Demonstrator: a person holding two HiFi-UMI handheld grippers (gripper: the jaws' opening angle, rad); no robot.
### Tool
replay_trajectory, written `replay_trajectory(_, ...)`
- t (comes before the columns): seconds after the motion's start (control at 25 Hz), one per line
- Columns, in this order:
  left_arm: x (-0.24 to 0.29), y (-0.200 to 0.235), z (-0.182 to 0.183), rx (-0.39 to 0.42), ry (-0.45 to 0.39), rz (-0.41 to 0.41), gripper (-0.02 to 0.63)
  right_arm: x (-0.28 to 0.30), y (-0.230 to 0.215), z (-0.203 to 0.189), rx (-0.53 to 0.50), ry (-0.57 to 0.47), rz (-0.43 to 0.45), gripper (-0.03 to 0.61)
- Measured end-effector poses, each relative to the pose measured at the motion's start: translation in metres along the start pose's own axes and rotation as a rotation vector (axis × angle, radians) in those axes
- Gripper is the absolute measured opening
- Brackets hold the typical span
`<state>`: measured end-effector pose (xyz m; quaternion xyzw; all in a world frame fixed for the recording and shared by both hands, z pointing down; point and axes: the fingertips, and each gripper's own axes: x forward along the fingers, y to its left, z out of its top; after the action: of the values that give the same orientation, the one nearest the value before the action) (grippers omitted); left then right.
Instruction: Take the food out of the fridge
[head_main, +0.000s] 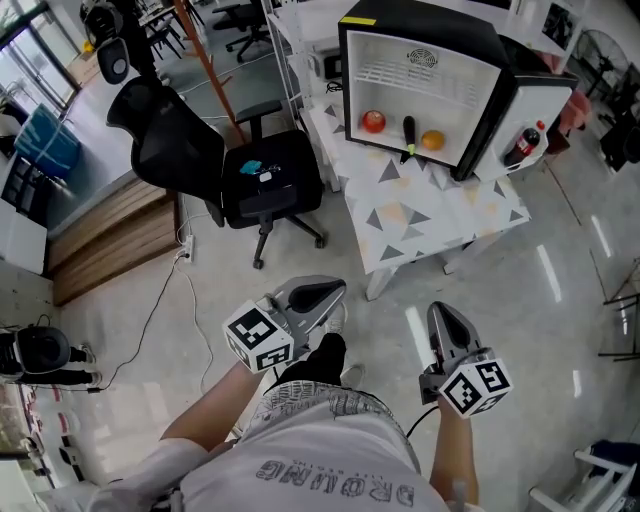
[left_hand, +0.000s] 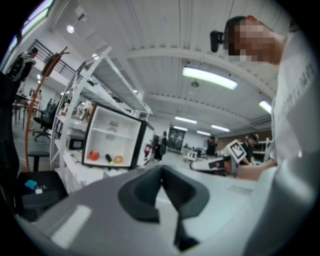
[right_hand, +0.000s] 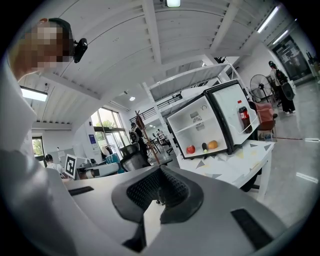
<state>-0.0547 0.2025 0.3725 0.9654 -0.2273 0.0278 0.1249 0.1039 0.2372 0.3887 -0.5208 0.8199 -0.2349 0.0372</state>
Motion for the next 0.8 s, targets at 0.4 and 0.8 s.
replay_trajectory(0.4,0.028,0.061,0.007,-0.026,0.004,-0.009,0.006,0.055,-0.026,0.017,0.008,0.011,-0.034,-0.012)
replay_trajectory(0.8,0.076,0.142,0.018,-0.037,0.018,-0.033,0.006,0.126,-0.065,0.044,0.007,0.012,-0.069,-0.012)
